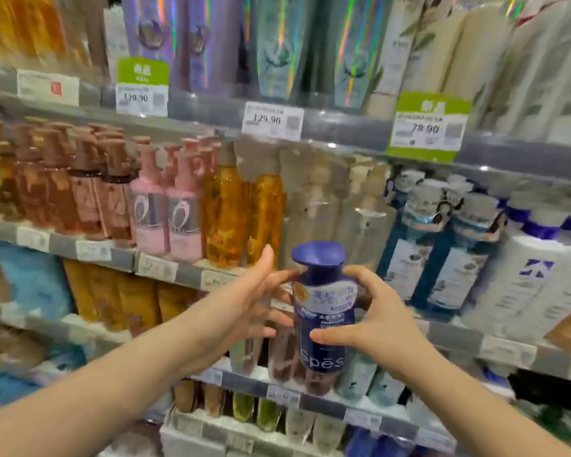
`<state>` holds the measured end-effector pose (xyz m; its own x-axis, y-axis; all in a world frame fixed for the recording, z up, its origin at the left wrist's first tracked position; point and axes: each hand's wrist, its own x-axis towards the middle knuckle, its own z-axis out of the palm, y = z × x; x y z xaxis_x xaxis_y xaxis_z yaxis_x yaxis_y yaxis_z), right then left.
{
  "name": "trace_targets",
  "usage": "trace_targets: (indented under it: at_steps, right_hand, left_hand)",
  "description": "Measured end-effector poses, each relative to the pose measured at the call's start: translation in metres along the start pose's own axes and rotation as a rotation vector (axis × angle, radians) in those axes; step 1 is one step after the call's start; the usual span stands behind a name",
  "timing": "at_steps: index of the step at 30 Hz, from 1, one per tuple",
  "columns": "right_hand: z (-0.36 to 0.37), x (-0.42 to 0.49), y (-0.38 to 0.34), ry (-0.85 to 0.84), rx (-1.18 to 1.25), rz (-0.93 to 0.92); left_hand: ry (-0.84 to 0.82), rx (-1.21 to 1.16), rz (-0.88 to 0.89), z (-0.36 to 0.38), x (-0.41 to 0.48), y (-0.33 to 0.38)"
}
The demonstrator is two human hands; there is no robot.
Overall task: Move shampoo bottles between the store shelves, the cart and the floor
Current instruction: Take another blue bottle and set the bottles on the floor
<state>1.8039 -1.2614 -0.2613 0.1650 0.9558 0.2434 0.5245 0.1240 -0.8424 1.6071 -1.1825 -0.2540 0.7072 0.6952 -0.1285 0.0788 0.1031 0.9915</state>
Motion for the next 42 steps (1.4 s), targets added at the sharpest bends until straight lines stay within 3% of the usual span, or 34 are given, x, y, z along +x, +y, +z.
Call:
trace_targets:
  at_steps: [9,20,26,32,42]
  right_hand:
    - [0.157,-0.062,0.206,-0.203,0.082,0.342]
    - [0.319,-0.211,0.455,-0.322,0.254,0.795]
    - [0.392,-0.289,0.572,-0.305,0.138,0.825]
    - [0.45,-0.355,0.673,-0.337,0.062,0.891]
    - [0.524,-0.404,0.8,-0.277,-0.01,0.942]
  left_hand:
    - [0.123,-0.185,-0.54,-0.022,0.015,-0.236]
    - [0.205,-0.32,-0.919,-0.001,0.019,-0.564]
    - [0.068,-0.365,-1.042,0.02,0.009,-0.728]
    - [0.078,-0.326,-1.159,0.038,0.0,-0.863]
    - [0.071,-0.284,-1.156,0.05,0.027,-1.0]
